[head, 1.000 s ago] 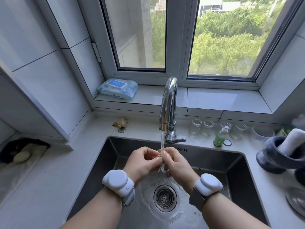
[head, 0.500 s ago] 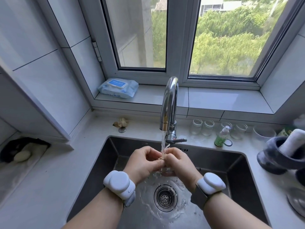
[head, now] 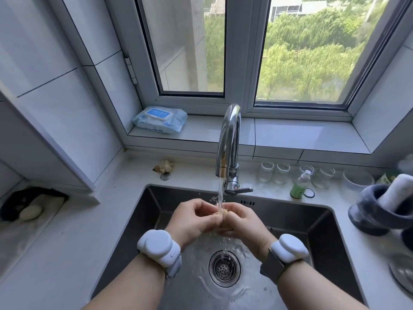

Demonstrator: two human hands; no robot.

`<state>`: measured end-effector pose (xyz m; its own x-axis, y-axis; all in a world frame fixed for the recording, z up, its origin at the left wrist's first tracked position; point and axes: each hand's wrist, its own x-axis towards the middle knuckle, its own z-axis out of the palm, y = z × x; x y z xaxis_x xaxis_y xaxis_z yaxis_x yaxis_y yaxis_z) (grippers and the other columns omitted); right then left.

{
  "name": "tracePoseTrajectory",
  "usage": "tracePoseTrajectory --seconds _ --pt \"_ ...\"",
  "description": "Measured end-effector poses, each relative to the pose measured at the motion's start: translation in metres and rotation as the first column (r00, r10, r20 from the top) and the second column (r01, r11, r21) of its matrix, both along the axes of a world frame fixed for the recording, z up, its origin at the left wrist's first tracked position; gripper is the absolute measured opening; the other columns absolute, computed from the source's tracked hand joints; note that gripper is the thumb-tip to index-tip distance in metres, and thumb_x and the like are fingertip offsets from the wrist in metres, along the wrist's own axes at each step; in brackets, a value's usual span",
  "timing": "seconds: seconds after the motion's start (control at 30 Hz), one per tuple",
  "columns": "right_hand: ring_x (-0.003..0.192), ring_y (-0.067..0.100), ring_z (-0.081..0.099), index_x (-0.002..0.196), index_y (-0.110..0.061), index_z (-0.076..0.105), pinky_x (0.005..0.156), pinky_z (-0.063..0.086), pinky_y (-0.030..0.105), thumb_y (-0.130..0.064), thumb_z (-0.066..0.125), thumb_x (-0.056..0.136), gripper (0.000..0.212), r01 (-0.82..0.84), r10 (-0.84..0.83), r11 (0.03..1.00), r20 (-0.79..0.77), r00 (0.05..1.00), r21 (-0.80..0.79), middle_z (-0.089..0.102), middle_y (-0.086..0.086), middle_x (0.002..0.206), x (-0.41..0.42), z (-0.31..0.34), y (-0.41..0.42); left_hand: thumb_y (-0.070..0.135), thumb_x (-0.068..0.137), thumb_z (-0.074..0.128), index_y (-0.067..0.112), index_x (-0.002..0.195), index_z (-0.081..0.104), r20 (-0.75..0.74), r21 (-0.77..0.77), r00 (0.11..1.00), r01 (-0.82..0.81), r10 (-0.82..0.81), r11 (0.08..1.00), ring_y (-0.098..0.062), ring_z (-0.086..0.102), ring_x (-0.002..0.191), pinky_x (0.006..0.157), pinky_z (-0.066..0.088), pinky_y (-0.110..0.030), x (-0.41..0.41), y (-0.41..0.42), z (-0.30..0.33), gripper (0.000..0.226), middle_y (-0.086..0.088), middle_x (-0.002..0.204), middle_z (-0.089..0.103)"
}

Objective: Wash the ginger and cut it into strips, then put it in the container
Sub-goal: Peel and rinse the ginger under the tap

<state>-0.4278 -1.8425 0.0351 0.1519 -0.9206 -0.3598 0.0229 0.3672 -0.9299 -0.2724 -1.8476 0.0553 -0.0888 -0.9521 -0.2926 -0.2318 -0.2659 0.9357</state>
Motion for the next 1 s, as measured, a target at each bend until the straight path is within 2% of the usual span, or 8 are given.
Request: tracePoseTrajectory --seconds 0.2,0.37,0.53,0.6,0.7,0.83,0.93,1.0 --pt "0.095 0.027 0.072 0.113 -0.017 0.069 0.087 0.058 0.045 -0.022 0.071 0.080 0.033 -0.018 0.017 1.000 0.076 0.997 0.021 0.075 0.012 0.102 -0.001 -0.001 0.005 0.005 0.076 0.077 0.001 0.095 0.068 -0.083 0.087 0.994 -0.061 0.068 0.994 -0.012 0.066 0.068 0.059 0.052 -0.020 0.004 -0.003 0.003 0.022 -0.010 0.082 0.070" --pt "0.087 0.025 0.072 0.109 -0.016 0.071 0.084 0.059 0.044 -0.008 0.059 0.091 0.023 0.010 -0.010 1.000 0.038 0.999 -0.001 0.074 0.016 0.101 0.000 -0.001 0.002 0.009 0.075 0.079 0.002 0.093 0.068 -0.037 0.048 0.998 -0.048 0.049 0.998 -0.015 0.067 0.070 0.062 0.053 -0.023 0.001 -0.001 0.004 0.022 -0.010 0.079 0.070" --pt "0.098 0.027 0.071 0.118 -0.019 0.066 0.081 0.060 0.038 0.000 0.053 0.095 0.032 -0.008 0.012 0.999 0.109 0.994 -0.037 0.073 0.012 0.109 -0.003 -0.008 0.004 0.007 0.091 0.061 0.004 0.100 0.065 -0.074 0.151 0.989 -0.119 0.131 0.981 -0.015 0.062 0.063 0.059 0.056 -0.025 0.005 -0.010 0.005 0.010 -0.012 0.082 0.059" --pt "0.096 0.028 0.072 0.116 -0.019 0.067 0.081 0.060 0.042 -0.004 0.057 0.096 0.027 0.009 -0.005 0.996 0.044 0.999 -0.090 0.073 0.012 0.105 -0.002 -0.011 0.004 0.010 0.094 0.057 0.007 0.102 0.064 -0.052 0.154 0.993 -0.094 0.103 0.984 -0.015 0.060 0.064 0.059 0.057 -0.026 0.003 -0.009 0.007 0.012 -0.012 0.083 0.058" --pt "0.084 0.027 0.073 0.112 -0.017 0.067 0.072 0.061 0.039 -0.009 0.061 0.095 0.020 0.066 -0.071 0.989 -0.039 0.997 -0.132 0.074 0.012 0.098 -0.002 -0.010 0.001 0.018 0.087 0.068 0.011 0.103 0.066 -0.021 0.090 0.999 -0.028 0.030 0.996 -0.019 0.067 0.078 0.065 0.058 -0.029 0.003 -0.005 0.007 0.017 -0.011 0.093 0.064" --pt "0.072 0.019 0.071 0.104 -0.015 0.068 0.059 0.058 0.029 -0.014 0.066 0.092 0.013 0.157 -0.174 0.969 -0.072 0.982 -0.193 0.075 0.009 0.087 -0.001 -0.006 -0.002 0.024 0.079 0.073 0.029 0.094 0.070 0.284 -0.161 0.959 0.062 -0.014 0.985 -0.009 0.066 0.087 0.081 0.057 -0.034 0.005 -0.005 0.003 0.016 0.002 0.098 0.067" --pt "0.073 0.019 0.069 0.106 -0.018 0.066 0.059 0.058 0.029 -0.018 0.063 0.095 0.011 0.160 -0.173 0.965 -0.044 0.984 -0.207 0.073 0.009 0.086 0.002 -0.005 -0.002 0.021 0.084 0.066 0.030 0.084 0.067 0.344 -0.239 0.938 0.042 0.044 0.970 -0.010 0.063 0.080 0.076 0.056 -0.031 -0.002 -0.005 0.006 0.009 0.004 0.090 0.063" --pt "0.086 0.023 0.071 0.111 -0.021 0.063 0.069 0.061 0.036 -0.020 0.065 0.094 0.017 0.105 -0.106 0.976 0.007 0.994 -0.189 0.071 0.012 0.097 0.001 -0.005 -0.001 0.018 0.088 0.062 0.025 0.084 0.066 0.300 -0.211 0.952 0.008 0.057 0.977 -0.015 0.065 0.077 0.069 0.058 -0.029 -0.005 -0.006 0.008 0.009 -0.002 0.086 0.062"
